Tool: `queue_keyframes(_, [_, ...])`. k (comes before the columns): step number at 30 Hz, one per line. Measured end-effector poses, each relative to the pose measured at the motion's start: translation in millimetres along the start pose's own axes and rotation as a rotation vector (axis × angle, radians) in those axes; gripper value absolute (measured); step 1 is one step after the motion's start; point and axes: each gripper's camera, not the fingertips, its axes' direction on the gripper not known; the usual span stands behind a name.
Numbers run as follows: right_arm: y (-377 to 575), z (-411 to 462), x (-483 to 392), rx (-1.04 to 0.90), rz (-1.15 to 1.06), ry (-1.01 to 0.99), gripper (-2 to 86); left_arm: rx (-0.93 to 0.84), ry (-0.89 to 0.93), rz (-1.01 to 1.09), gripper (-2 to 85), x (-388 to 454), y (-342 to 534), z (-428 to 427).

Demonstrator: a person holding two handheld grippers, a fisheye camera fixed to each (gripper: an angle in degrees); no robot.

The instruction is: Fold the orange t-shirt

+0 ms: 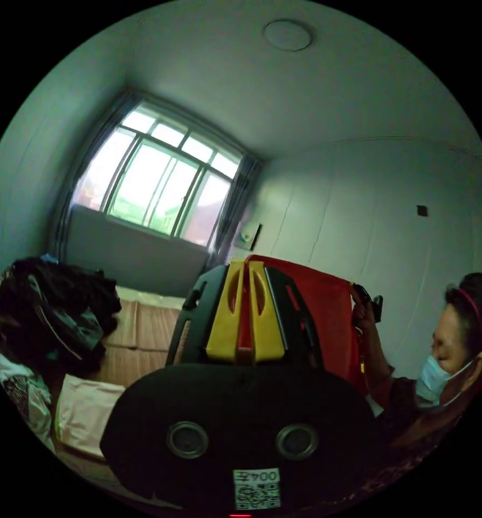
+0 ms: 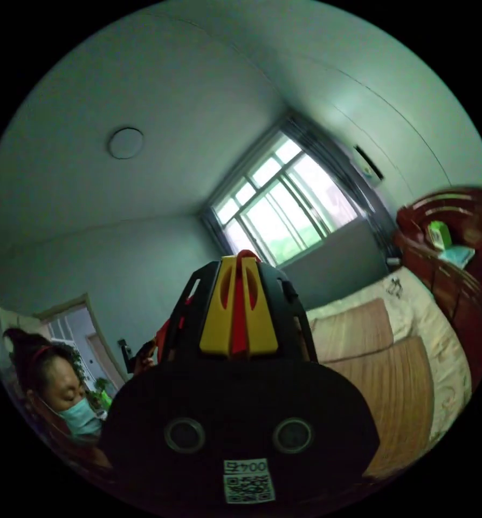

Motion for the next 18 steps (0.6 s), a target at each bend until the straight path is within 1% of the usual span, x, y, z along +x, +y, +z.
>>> queue_keyframes(2, [2, 35, 39, -0.082, 0.086, 0.065, -0.3, -0.116, -0.035, -0.099, 1.0, -47, 5, 54])
queue_keyframes(4, [2, 69, 79, -0.146, 0.176, 0.094, -0.2, -0.174, -0.053, -0.17, 1.0, -81, 10, 96])
queue_keyframes(6, [-5, 107, 118, -0.187, 0.282, 0.108, -0.1, -0.215, -0.112, -0.188, 1.0, -105, 7, 134])
queue_keyframes(8, [-19, 130, 127, -0.173, 0.294, 0.141, -0.1, -0.182, -0.162, -0.153, 1.0, -112, -15, 169])
queue_keyframes(10, [-42, 147, 118, -0.144, 0.248, 0.158, -0.1, -0.118, -0.175, -0.113, 0.9, -103, -44, 181])
queue_keyframes(11, [-59, 154, 103, -0.108, 0.185, 0.155, -0.1, -0.088, -0.166, -0.097, 0.9, -98, -55, 182])
queue_keyframes(12, [-75, 156, 85, -0.064, 0.101, 0.148, -0.1, -0.023, -0.147, -0.055, 0.9, -87, -76, 180])
queue_keyframes(15, [-98, 151, 49, 0.025, -0.097, 0.125, 0.0, 0.119, -0.127, 0.109, 0.8, -58, -110, 158])
queue_keyframes(18, [-97, 147, 50, -0.001, -0.164, 0.059, 0.1, 0.144, -0.07, 0.235, 0.8, -50, -104, 137])
